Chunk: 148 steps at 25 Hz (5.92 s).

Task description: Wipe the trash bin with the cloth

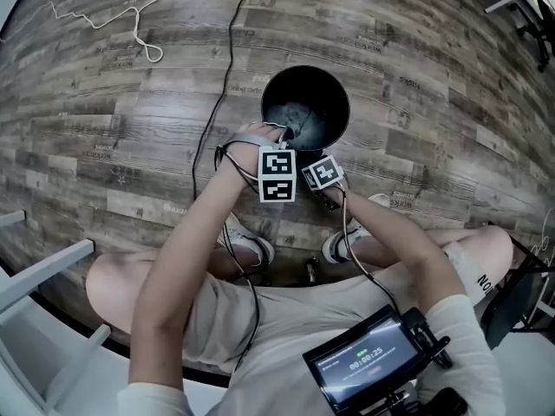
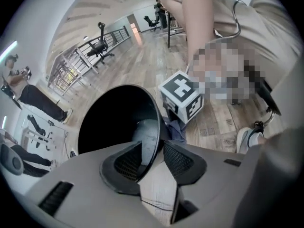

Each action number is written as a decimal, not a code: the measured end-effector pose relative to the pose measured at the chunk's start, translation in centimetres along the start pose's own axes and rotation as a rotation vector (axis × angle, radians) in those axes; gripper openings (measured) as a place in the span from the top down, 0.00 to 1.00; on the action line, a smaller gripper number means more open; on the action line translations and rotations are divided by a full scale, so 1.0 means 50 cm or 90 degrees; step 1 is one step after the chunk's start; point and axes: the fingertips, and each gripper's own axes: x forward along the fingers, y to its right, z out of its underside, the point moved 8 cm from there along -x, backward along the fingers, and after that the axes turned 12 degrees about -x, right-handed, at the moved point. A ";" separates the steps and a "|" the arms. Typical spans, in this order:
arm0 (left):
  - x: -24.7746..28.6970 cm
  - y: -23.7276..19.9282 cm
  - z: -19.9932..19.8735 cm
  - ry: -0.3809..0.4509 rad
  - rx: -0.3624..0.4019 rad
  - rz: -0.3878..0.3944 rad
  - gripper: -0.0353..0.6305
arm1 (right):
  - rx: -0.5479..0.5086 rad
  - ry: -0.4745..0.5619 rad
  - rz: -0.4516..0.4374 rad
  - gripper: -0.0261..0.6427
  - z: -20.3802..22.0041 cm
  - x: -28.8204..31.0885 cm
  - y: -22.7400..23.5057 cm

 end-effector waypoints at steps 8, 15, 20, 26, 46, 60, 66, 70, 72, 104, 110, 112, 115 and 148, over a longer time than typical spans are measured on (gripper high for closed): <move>0.025 -0.021 0.065 -0.062 0.163 -0.081 0.67 | -0.058 0.044 -0.050 0.85 -0.014 -0.195 -0.071; 0.023 -0.015 0.048 -0.103 0.101 -0.047 0.69 | -0.013 0.124 -0.072 0.85 -0.078 -0.322 -0.092; 0.016 -0.002 0.033 -0.100 0.031 -0.008 0.72 | -0.021 0.152 -0.070 0.85 -0.120 -0.341 -0.092; -0.001 0.015 0.013 -0.056 -0.013 0.061 0.78 | -0.018 0.133 -0.074 0.85 -0.125 -0.312 -0.080; 0.002 0.017 -0.001 -0.046 -0.034 0.041 0.79 | -0.077 -0.001 0.066 0.85 -0.002 0.036 0.008; -0.016 0.002 -0.001 -0.024 -0.091 0.074 0.77 | -0.007 -0.045 -0.010 0.85 0.010 -0.033 -0.036; -0.016 -0.008 0.025 -0.056 0.093 0.024 0.68 | -0.041 -0.060 -0.095 0.85 0.013 -0.145 -0.115; 0.006 -0.012 0.062 -0.076 0.188 -0.031 0.68 | -0.041 -0.014 -0.127 0.85 -0.017 -0.230 -0.146; 0.019 -0.006 0.069 -0.076 0.201 -0.045 0.68 | -0.023 0.020 -0.138 0.85 -0.034 -0.266 -0.149; 0.018 0.012 0.003 -0.097 0.050 0.007 0.78 | -0.030 0.049 -0.040 0.85 -0.064 -0.125 0.004; 0.020 0.010 0.001 -0.101 0.043 0.010 0.78 | -0.002 0.065 -0.014 0.85 -0.026 -0.019 0.015; 0.020 0.010 0.001 -0.102 0.039 0.009 0.78 | -0.004 0.061 -0.001 0.85 -0.019 0.013 0.017; 0.021 0.011 0.002 -0.101 0.033 0.004 0.78 | 0.012 0.047 0.002 0.85 -0.013 0.053 0.019; 0.002 0.012 0.026 -0.078 0.070 0.058 0.79 | -0.022 0.135 -0.070 0.85 -0.135 -0.343 -0.088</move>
